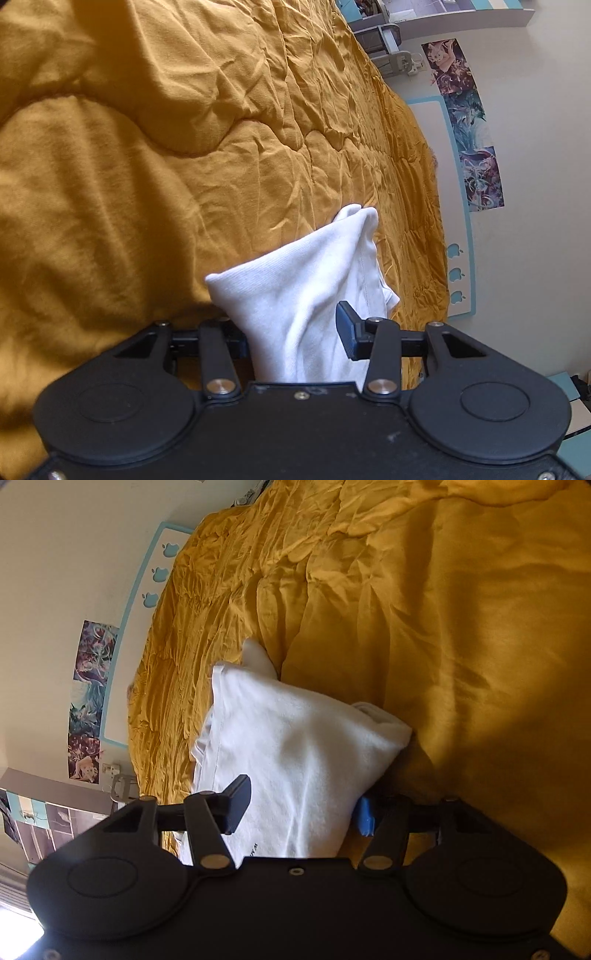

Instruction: Fold small clothes

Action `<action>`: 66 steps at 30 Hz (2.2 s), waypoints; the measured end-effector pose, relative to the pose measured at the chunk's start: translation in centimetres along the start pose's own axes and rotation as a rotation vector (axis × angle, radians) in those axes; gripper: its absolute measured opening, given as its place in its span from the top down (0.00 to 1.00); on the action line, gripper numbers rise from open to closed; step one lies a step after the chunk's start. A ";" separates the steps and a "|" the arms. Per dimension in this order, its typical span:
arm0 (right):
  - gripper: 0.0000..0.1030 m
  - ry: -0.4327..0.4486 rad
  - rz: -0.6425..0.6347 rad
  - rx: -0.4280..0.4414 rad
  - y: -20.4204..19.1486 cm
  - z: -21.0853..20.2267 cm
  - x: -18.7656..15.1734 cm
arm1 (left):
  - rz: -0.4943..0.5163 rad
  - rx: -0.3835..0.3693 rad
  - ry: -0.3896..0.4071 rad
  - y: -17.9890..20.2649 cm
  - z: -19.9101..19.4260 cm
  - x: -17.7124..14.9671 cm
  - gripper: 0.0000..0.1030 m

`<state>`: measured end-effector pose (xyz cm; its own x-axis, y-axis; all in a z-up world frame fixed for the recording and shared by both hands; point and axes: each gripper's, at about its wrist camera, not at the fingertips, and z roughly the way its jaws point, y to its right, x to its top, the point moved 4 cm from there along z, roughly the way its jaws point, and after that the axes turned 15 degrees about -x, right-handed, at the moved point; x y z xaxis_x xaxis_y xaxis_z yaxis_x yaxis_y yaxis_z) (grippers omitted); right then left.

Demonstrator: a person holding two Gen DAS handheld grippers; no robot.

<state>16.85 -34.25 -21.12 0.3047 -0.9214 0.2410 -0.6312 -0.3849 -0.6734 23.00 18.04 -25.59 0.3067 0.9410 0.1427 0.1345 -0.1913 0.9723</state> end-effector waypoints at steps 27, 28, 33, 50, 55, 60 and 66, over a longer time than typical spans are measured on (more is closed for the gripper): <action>0.85 0.072 -0.113 0.147 -0.7 -10.3 1.5 | 0.088 -0.139 -0.107 7.2 -8.9 -1.4 0.92; 0.85 0.070 -0.124 0.145 0.0 -11.1 1.3 | 0.088 -0.141 -0.117 6.9 -10.2 -2.0 0.92; 0.85 0.048 -0.144 0.106 4.5 -14.1 0.1 | 0.082 -0.098 -0.146 5.1 -14.4 -4.5 0.92; 0.59 0.241 -0.293 -0.199 8.8 -19.6 2.4 | 0.467 0.164 -0.067 8.1 -18.9 -1.6 0.66; 0.48 0.334 -0.588 -0.061 1.2 -19.3 0.6 | 0.615 0.056 -0.169 12.6 -12.6 -3.4 0.61; 0.47 0.193 -0.842 0.128 -6.1 -13.5 -3.9 | 0.644 0.005 -0.328 13.2 -3.8 -7.1 0.60; 0.48 -0.075 -1.003 0.223 -10.5 -4.4 -9.8 | 0.646 0.057 -0.507 10.6 5.1 -12.2 0.60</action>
<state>17.39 -21.39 -13.33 0.6671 -0.1726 0.7247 0.0829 -0.9495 -0.3025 25.51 3.12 -17.94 0.7262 0.4035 0.5566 -0.1708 -0.6783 0.7147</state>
